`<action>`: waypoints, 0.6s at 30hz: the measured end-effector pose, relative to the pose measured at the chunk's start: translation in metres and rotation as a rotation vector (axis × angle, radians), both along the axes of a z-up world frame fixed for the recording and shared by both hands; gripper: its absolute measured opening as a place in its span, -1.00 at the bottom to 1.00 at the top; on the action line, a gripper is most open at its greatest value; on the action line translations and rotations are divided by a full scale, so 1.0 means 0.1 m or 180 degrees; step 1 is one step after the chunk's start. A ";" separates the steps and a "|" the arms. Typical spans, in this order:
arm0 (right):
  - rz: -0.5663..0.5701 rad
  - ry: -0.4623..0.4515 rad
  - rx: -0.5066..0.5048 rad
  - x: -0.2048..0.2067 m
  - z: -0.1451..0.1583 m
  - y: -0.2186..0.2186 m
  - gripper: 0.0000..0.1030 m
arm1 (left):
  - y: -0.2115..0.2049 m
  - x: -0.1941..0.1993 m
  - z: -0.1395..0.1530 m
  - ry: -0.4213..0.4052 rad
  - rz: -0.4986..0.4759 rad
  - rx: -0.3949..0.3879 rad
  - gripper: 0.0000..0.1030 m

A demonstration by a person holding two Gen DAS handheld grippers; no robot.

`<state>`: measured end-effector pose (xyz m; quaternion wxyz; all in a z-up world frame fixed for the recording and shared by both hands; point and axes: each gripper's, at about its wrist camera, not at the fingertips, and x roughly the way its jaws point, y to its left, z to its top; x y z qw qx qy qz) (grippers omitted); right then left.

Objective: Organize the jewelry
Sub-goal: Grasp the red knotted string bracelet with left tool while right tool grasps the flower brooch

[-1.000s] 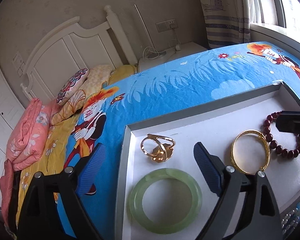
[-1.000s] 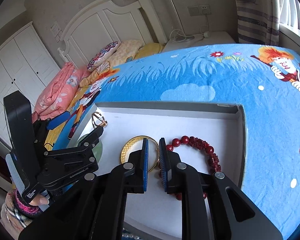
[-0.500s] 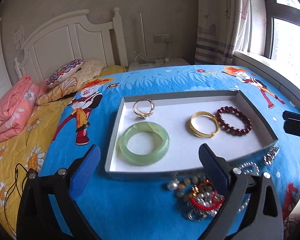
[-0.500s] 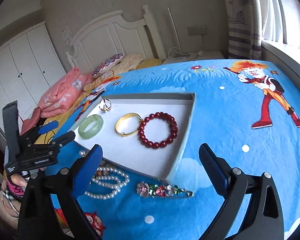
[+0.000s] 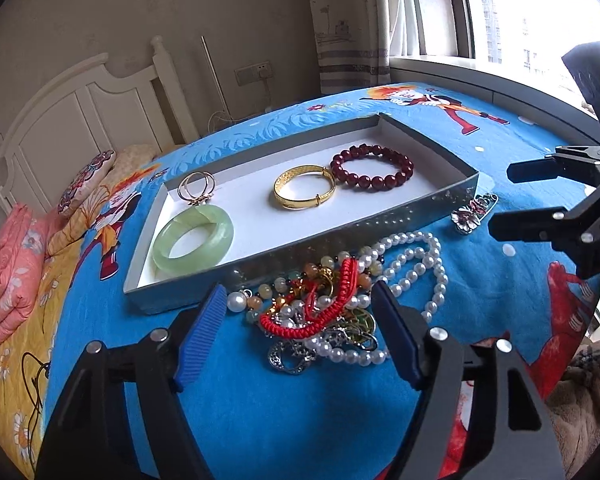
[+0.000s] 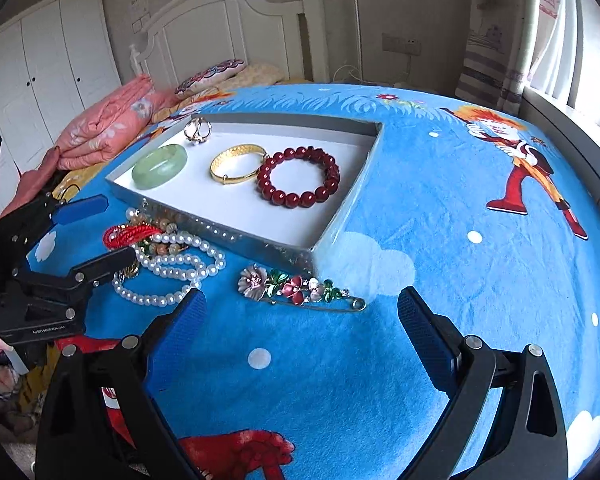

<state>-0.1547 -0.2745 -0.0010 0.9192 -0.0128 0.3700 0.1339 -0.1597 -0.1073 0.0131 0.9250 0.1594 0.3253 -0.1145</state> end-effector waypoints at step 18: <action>0.0668 0.0418 0.0050 0.01 -0.03 0.10 0.49 | 0.04 0.11 -0.09 0.0124 -0.0020 -0.0060 0.42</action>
